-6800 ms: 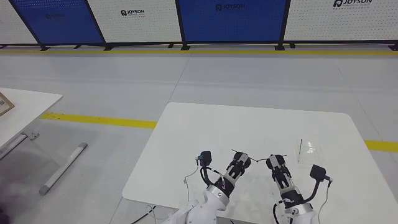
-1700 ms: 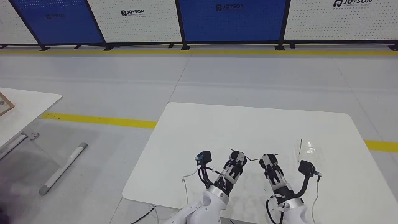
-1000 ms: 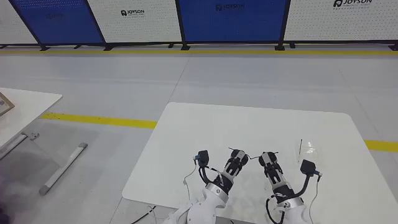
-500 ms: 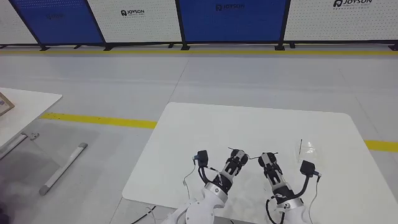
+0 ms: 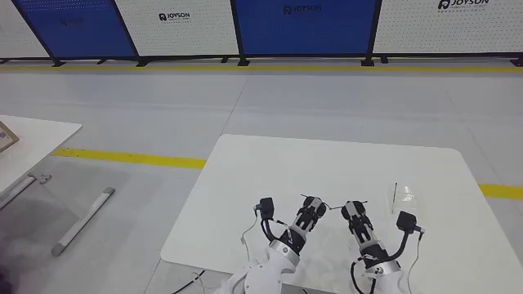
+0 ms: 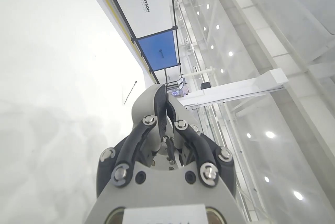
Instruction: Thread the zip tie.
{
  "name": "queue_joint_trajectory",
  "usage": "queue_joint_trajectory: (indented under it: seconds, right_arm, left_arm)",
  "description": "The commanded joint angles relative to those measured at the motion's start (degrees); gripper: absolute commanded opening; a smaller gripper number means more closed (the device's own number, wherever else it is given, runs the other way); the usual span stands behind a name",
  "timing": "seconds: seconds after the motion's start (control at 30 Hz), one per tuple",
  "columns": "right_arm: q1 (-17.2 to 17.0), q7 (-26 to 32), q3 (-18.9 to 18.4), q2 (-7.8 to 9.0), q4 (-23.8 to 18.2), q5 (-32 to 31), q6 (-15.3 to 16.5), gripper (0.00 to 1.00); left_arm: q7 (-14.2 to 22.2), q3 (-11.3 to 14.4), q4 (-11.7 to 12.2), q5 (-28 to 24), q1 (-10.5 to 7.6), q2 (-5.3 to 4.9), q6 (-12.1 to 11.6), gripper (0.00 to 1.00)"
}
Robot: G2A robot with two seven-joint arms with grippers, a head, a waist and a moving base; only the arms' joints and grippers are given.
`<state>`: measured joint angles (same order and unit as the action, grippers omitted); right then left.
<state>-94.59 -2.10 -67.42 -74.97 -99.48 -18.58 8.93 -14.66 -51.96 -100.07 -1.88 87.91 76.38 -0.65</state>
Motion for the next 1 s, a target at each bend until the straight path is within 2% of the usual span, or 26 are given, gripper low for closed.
queue_joint_trajectory:
  seconds: [0.0, 0.27, 0.57, 0.63, 0.77, 0.83, 0.97]
  right_arm:
    - [-0.1, -0.2, 0.0, -0.03, -0.1, -0.2, -0.3, 0.00]
    - [-0.1, -0.5, 0.1, -0.17, -0.5, -0.6, -1.4, 0.00]
    - [-0.2, -0.6, 0.1, -0.28, -0.6, -0.8, -1.4, 0.00]
    - [-0.3, -0.6, 0.1, -0.31, -0.6, -0.7, -1.1, 0.00]
    - [-0.3, -0.5, -0.1, -0.34, -0.5, -0.4, -1.0, 0.00]
    - [-0.3, -0.4, -0.1, -0.35, -0.5, -0.4, -0.9, 0.00]
    - [-0.3, -0.3, -0.3, -0.38, -0.5, -0.2, -0.7, 0.00]
  left_arm:
    - [0.4, 0.0, 0.1, 0.5, 0.08, -0.01, 0.4, 0.20]
    - [1.3, 0.1, 0.3, 2.7, 0.32, -0.02, 1.2, 0.21]
    - [1.5, 0.9, 0.8, 5.8, -0.13, 0.17, 3.2, 0.21]
    - [1.5, 1.0, 1.2, 5.7, -0.42, 0.28, 3.5, 0.15]
    - [1.5, 1.2, 1.6, 5.8, -0.71, 0.45, 3.7, 0.11]
    - [1.4, 1.3, 1.7, 5.9, -0.76, 0.51, 3.8, 0.15]
    - [1.2, 1.3, 1.7, 5.9, -0.78, 0.64, 3.7, 0.02]
